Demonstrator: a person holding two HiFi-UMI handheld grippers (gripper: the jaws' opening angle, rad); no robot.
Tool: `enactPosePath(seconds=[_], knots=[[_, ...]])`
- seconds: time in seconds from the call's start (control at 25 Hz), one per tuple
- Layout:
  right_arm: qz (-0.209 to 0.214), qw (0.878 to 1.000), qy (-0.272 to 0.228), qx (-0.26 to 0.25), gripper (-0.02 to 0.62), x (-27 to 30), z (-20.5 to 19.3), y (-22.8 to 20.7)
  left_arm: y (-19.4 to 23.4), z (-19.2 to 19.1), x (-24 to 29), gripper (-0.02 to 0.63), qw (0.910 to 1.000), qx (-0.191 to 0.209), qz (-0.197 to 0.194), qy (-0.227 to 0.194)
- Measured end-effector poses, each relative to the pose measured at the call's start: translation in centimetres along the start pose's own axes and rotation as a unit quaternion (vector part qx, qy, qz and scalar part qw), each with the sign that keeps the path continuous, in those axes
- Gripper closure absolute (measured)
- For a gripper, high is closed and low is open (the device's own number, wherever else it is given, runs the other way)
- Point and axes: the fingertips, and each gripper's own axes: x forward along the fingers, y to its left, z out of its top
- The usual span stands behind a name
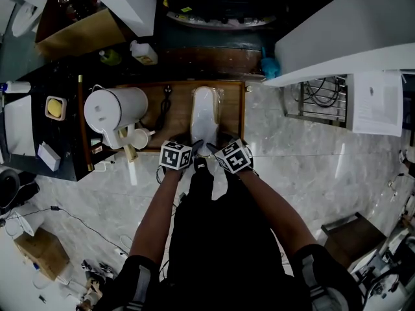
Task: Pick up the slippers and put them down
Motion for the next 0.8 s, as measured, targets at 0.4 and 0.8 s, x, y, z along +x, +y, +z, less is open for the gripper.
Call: enactPosePath(seconds=[0.4, 0.8], knots=[[-0.016, 0.999, -0.027, -0.006, 0.337, -2.0, 0.9, -0.1, 0.0, 1.3, -2.5, 0.322, 0.9990, 0.006, 0.018, -0.041], [-0.002, 0.998, -0.046, -0.031, 0.399, -5.3, 0.5, 1.9, -3.6, 2.6, -6.6, 0.324, 0.9933, 0.005, -0.001, -0.116]])
